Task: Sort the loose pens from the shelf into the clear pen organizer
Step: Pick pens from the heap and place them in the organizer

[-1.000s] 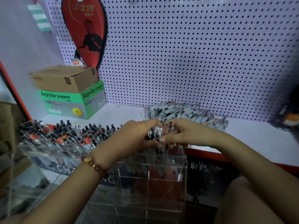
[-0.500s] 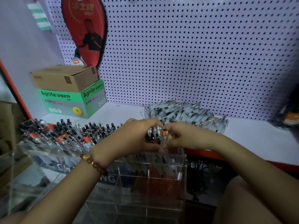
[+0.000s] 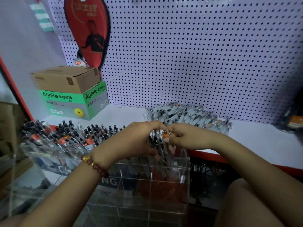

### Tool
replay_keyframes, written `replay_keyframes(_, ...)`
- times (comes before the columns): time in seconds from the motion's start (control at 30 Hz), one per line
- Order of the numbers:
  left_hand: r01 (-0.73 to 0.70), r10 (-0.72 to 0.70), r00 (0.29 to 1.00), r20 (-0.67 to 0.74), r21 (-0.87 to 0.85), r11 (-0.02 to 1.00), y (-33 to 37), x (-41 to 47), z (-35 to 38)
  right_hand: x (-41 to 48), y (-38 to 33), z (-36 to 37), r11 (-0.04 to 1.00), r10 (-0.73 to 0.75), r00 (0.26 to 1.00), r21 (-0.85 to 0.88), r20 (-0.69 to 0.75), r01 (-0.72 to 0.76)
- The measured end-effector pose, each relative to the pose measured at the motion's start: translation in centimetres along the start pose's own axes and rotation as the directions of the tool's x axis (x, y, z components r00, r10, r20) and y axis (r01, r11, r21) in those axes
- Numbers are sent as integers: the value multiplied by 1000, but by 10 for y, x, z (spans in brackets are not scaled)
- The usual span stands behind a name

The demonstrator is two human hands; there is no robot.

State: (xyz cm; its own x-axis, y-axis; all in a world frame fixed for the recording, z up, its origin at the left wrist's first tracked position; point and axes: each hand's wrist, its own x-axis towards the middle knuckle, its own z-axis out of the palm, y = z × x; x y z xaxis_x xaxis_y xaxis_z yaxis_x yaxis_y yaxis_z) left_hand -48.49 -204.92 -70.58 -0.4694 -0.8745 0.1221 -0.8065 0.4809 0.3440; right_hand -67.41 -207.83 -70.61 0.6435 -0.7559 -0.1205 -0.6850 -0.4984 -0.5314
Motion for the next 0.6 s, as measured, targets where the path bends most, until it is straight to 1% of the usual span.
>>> replay_keyframes(0.07,10,-10,1000,-8,-42,999,0,0,0,-2,-2,0,1000,-9,1000,-1,3,9)
replay_keyframes(0.2,29,-33,998,-44,-86,996,1,-1,0,-1,-1,2,1000,-16,999,-24,-34,15)
replay_keyframes(0.27,27,-33,998,-53,-96,995,2,-1,-1,-1,2,4,999,3,1000,46,-15,-2)
replay_keyframes(0.33,19,-25,998,-61,-105,994,2,-1,-1,-2,5,3,986,26,998,163,54,-34)
replay_keyframes(0.37,15,-23,998,-64,-112,994,2,-1,-1,-3,6,2,981,35,995,186,97,-53)
replay_keyframes(0.47,15,-24,998,-66,-125,992,1,1,-1,-7,1,0,989,30,986,138,164,-53)
replay_keyframes(0.6,4,-14,997,-76,-132,991,0,2,-1,-7,-7,5,1000,19,994,13,104,-21)
